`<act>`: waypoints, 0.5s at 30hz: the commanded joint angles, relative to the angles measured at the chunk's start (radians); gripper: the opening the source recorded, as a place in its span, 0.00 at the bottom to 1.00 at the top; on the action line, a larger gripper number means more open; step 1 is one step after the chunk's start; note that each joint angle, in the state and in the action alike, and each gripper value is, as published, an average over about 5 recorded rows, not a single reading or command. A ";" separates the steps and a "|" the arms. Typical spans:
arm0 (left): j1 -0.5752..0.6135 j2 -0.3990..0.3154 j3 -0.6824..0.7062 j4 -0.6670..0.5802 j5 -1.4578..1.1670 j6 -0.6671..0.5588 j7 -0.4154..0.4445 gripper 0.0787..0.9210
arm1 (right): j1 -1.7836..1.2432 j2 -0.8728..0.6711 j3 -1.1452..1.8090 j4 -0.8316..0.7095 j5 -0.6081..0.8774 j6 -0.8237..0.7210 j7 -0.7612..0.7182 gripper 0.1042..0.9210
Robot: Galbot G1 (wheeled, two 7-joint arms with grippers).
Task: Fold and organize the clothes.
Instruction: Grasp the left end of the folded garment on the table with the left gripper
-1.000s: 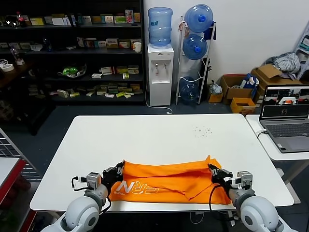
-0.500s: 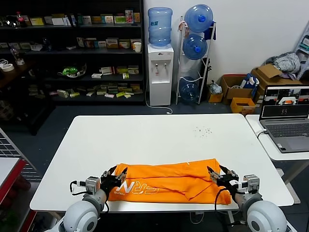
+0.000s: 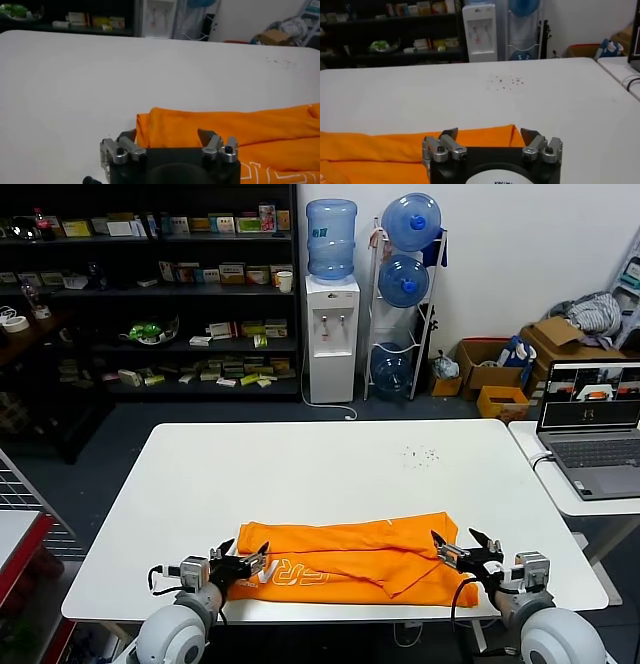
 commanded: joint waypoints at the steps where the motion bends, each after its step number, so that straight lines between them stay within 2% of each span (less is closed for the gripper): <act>1: -0.004 -0.006 -0.003 0.031 -0.019 0.003 -0.004 0.87 | -0.015 0.000 0.014 0.005 -0.001 0.003 0.000 0.88; 3: -0.007 -0.007 -0.004 0.043 -0.022 0.003 -0.005 0.84 | -0.015 0.000 0.014 0.006 -0.001 0.003 0.001 0.88; 15: 0.001 -0.009 0.010 0.052 -0.027 0.006 -0.012 0.49 | -0.014 -0.003 0.014 0.007 0.004 0.002 0.002 0.88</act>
